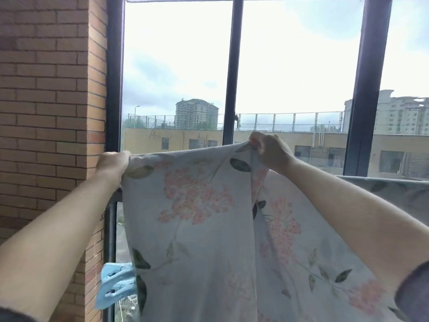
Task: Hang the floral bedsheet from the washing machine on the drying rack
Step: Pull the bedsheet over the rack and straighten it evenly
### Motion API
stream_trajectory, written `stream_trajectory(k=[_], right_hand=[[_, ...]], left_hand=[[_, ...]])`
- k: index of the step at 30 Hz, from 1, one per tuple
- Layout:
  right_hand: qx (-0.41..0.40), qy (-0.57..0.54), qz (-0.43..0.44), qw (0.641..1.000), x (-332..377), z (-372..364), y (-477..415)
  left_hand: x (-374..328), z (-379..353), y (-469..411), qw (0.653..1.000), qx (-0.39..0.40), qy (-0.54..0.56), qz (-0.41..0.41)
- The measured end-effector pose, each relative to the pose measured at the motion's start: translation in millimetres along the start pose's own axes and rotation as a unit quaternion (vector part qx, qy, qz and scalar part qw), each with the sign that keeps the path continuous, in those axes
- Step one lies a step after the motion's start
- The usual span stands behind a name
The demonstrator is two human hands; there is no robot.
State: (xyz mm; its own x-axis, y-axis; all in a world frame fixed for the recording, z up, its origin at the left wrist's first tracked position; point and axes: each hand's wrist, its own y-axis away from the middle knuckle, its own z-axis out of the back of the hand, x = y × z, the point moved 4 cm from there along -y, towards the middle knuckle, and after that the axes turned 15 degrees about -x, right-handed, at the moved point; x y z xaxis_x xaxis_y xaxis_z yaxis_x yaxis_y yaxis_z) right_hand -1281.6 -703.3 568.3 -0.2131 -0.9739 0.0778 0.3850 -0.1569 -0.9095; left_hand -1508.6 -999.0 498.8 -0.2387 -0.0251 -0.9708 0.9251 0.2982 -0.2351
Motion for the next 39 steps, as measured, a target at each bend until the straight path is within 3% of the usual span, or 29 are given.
stream_trajectory(k=[4, 8, 9, 11, 14, 17, 20, 21, 24, 27, 30, 32, 34, 36, 39], right_hand=[[-0.035, -0.018, 0.007, 0.999, -30.9, 26.8, 2.5], [0.09, 0.129, 0.047, 0.986, -50.0, 28.9, 23.5], [0.075, 0.142, 0.053, 0.986, -50.1, 27.9, 28.6], [-0.035, 0.088, 0.059, 0.994, -42.2, 31.4, 45.7], [-0.124, -0.026, -0.03, 0.991, -33.2, 28.2, 86.8], [-0.093, -0.121, -0.234, 0.96, -43.9, 4.6, 127.3], [-0.084, -0.347, -0.402, 0.843, -46.7, -11.6, 146.3], [-0.086, -0.374, -0.416, 0.824, -46.1, -11.6, 148.2], [-0.067, -0.37, -0.44, 0.815, -46.6, -17.4, 152.9], [-0.054, -0.437, -0.464, 0.769, -39.7, -19.3, 164.1], [-0.139, -0.501, -0.454, 0.724, -42.4, 10.0, 171.6], [-0.152, -0.542, -0.413, 0.716, -40.7, 33.8, 179.2], [-0.049, -0.533, -0.408, 0.74, -31.6, 28.9, 198.6], [0.079, -0.446, -0.465, 0.761, -23.3, 4.3, 233.3], [0.059, -0.405, -0.55, 0.729, -30.8, -4.3, 266.9]], left_hand=[[-16.5, -20.1, 28.5, 0.983, -0.034, -0.1, -0.152], [-18.0, -30.3, 54.6, 0.927, -0.077, -0.204, -0.306], [-18.1, -33.0, 61.7, 0.914, -0.079, -0.198, -0.345], [-20.1, -47.0, 82.9, 0.884, -0.045, -0.179, -0.429], [-22.9, -79.2, 125.6, 0.832, 0.051, -0.195, -0.518], [-21.5, -104.2, 157.0, 0.789, 0.111, -0.242, -0.554], [-19.8, -108.8, 162.6, 0.765, 0.089, -0.271, -0.577], [-18.7, -108.8, 162.7, 0.762, 0.084, -0.271, -0.582], [-17.0, -107.0, 162.9, 0.758, 0.077, -0.263, -0.592], [-14.4, -102.2, 161.1, 0.758, 0.067, -0.267, -0.592], [-12.8, -99.0, 158.0, 0.761, 0.065, -0.266, -0.589], [-13.7, -98.4, 157.4, 0.767, 0.067, -0.253, -0.586], [-14.9, -99.0, 158.9, 0.771, 0.067, -0.251, -0.582], [-14.6, -100.5, 162.2, 0.771, 0.07, -0.26, -0.577], [-15.8, -101.8, 165.6, 0.772, 0.07, -0.268, -0.572]])
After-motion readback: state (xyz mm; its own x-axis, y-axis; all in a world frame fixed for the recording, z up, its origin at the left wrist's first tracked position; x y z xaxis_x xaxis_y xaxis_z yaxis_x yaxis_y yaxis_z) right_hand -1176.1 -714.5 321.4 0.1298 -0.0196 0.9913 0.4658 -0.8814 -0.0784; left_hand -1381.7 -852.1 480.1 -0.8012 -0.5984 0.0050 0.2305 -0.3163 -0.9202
